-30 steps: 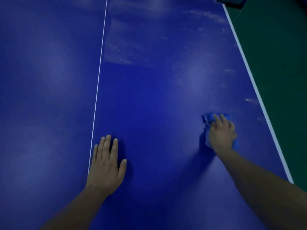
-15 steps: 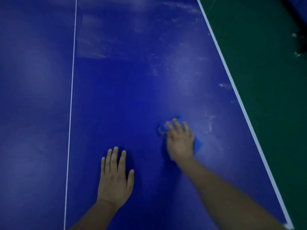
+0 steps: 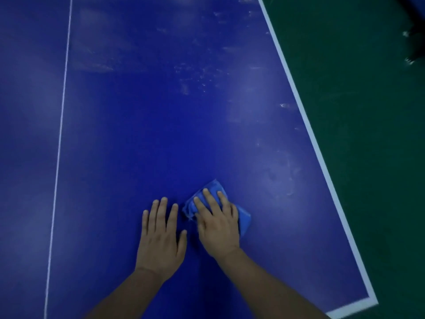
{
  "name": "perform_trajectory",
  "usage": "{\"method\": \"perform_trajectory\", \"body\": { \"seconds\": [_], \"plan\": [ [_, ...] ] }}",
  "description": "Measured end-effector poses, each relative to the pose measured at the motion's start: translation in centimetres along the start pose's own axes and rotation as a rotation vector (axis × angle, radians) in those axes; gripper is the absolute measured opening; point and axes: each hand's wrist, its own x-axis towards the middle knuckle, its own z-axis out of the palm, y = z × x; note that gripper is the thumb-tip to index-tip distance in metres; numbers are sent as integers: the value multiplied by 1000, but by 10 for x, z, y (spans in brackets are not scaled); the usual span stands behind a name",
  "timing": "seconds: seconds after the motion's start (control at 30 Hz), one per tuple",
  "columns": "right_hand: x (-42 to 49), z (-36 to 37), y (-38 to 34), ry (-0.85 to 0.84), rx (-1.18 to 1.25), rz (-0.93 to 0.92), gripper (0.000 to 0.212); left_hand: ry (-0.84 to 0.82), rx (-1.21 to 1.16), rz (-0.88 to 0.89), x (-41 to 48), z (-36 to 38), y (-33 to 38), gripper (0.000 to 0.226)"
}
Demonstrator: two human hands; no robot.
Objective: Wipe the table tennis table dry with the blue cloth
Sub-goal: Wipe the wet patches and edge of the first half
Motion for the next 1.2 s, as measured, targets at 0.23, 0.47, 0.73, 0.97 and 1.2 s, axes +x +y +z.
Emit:
{"method": "perform_trajectory", "body": {
  "seconds": [0.23,0.47,0.73,0.97,1.2],
  "plan": [
    [58,-57,217,92,-8,456,44,-45,42,-68,0,10,59,67],
    [12,-61,183,42,-36,-100,43,49,-73,-465,-26,26,122,72],
    [-28,-42,220,-81,53,-564,45,4,-32,-522,-42,53,182,76],
    [170,-110,404,175,50,160,50,2,-38,-416,5,63,240,72],
    [7,-77,323,105,116,-521,39,1,-40,-414,13,71,268,72]
  ]
}}
